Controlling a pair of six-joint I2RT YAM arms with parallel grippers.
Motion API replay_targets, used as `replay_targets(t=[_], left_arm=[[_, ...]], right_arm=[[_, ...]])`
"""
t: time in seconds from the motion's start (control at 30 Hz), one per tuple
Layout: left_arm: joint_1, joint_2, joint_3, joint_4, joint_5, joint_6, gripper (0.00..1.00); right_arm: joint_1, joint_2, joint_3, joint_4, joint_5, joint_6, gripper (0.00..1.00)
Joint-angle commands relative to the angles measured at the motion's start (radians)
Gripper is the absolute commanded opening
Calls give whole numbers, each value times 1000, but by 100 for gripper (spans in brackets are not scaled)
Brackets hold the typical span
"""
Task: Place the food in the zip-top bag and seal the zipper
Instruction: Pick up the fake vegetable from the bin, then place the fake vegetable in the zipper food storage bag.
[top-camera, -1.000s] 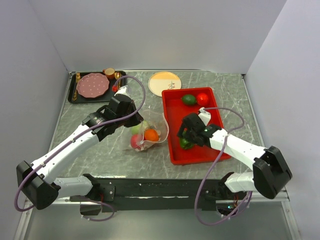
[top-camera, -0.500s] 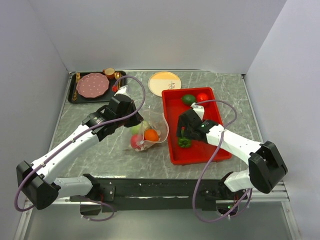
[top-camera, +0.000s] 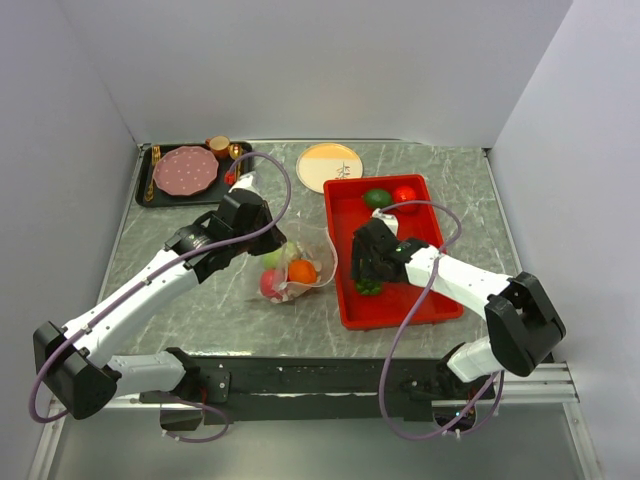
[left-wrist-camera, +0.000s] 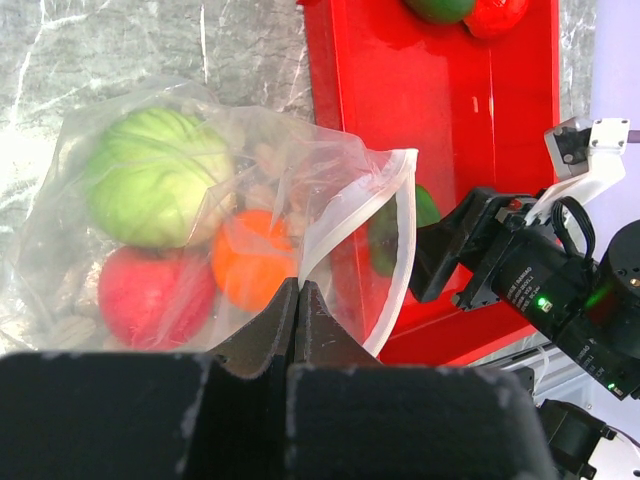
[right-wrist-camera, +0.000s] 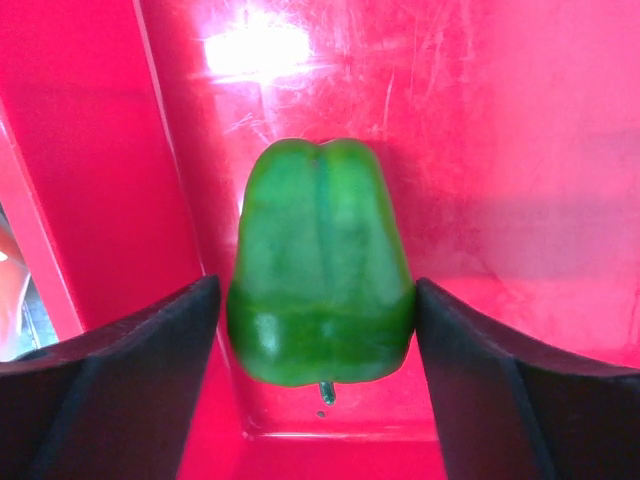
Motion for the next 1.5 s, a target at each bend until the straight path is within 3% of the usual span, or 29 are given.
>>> replay_targets(t=[0.0, 0.2, 0.57, 0.9, 1.47], left_arm=[[2, -18, 2, 36, -7, 20, 1], [2, -12, 5, 32, -6, 20, 1], [2, -13, 8, 24, -6, 26, 1], [2, 5, 15, 39, 23, 29, 1], [3, 20, 18, 64, 77, 41, 1]], right_arm=[[-6, -10, 18, 8, 21, -5, 72], [-6, -52, -2, 14, 20, 9, 60], [-22, -232, 22, -47, 80, 38, 57], [-6, -519, -15, 149, -144, 98, 57], [92, -375, 103, 241, -391, -11, 58]])
